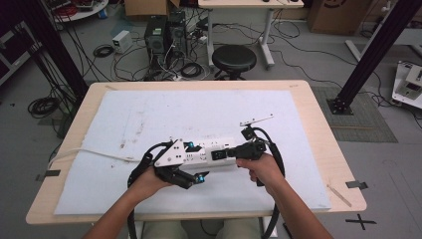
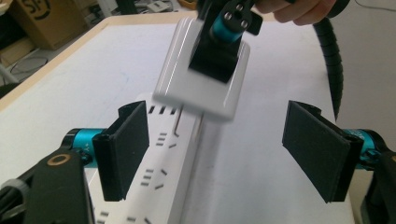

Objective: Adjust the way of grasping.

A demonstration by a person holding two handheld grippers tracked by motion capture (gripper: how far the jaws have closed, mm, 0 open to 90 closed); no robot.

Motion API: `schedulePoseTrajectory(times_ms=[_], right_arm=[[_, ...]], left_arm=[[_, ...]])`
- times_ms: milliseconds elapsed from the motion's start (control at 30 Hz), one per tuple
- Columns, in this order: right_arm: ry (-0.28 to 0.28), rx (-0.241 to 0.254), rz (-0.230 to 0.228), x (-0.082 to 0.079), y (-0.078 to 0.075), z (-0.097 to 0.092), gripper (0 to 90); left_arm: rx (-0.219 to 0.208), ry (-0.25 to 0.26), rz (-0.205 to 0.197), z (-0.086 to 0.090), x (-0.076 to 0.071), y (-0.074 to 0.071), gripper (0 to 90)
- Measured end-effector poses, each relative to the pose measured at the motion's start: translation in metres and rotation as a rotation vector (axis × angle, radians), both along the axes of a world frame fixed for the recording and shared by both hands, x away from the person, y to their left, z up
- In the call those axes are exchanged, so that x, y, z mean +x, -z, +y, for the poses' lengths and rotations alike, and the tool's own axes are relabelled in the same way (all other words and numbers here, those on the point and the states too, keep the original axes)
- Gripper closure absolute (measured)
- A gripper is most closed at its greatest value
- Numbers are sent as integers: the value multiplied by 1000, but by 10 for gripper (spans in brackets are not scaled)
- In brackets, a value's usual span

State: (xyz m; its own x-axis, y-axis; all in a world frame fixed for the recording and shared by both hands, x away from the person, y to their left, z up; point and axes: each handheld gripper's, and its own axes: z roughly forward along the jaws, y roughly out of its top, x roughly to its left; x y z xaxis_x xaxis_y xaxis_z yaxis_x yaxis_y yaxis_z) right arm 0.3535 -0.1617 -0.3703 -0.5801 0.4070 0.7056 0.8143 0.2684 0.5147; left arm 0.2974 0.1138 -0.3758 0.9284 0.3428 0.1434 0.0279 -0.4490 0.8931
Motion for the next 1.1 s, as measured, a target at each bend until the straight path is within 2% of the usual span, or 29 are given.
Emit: schedulePoseTrajectory(times_ms=[100, 200, 300, 333, 367, 400, 433, 467, 500, 600, 767, 867, 1100], right_arm=[[41, -30, -89, -1, -2, -9, 634], [63, -54, -148, -2, -4, -17, 634], [72, -104, -214, -3, -5, -24, 634], [72, -104, -214, -3, -5, -24, 634], [72, -121, -239, -4, -5, -26, 634], [72, -151, -282, -6, -6, -31, 634], [72, -151, -282, -6, -6, -31, 634], [69, -160, -300, -6, -6, -32, 634], [64, -195, -325, -9, -7, -35, 634], [59, -247, -375, -12, -8, -39, 633], [79, -293, -409, -15, -9, -48, 633], [96, -322, -427, -17, -10, -53, 634], [119, -401, -456, -20, -14, -66, 634]], left_arm=[[-43, -64, 29, 10, 3, 4, 228], [-84, -129, 47, 22, 6, 5, 228], [-111, -209, 47, 34, 8, 5, 228], [-111, -209, 47, 34, 8, 5, 228], [-142, -262, 55, 42, 9, 6, 228], [-150, -274, 58, 45, 10, 6, 228], [-150, -274, 58, 45, 10, 6, 228], [-165, -308, 62, 51, 10, 6, 228], [-165, -317, 60, 53, 10, 5, 227], [-177, -337, 59, 57, 10, 5, 225], [-192, -351, 63, 61, 10, 5, 224], [-184, -356, 68, 63, 10, 7, 225], [-193, -410, 72, 75, 9, 6, 224]])
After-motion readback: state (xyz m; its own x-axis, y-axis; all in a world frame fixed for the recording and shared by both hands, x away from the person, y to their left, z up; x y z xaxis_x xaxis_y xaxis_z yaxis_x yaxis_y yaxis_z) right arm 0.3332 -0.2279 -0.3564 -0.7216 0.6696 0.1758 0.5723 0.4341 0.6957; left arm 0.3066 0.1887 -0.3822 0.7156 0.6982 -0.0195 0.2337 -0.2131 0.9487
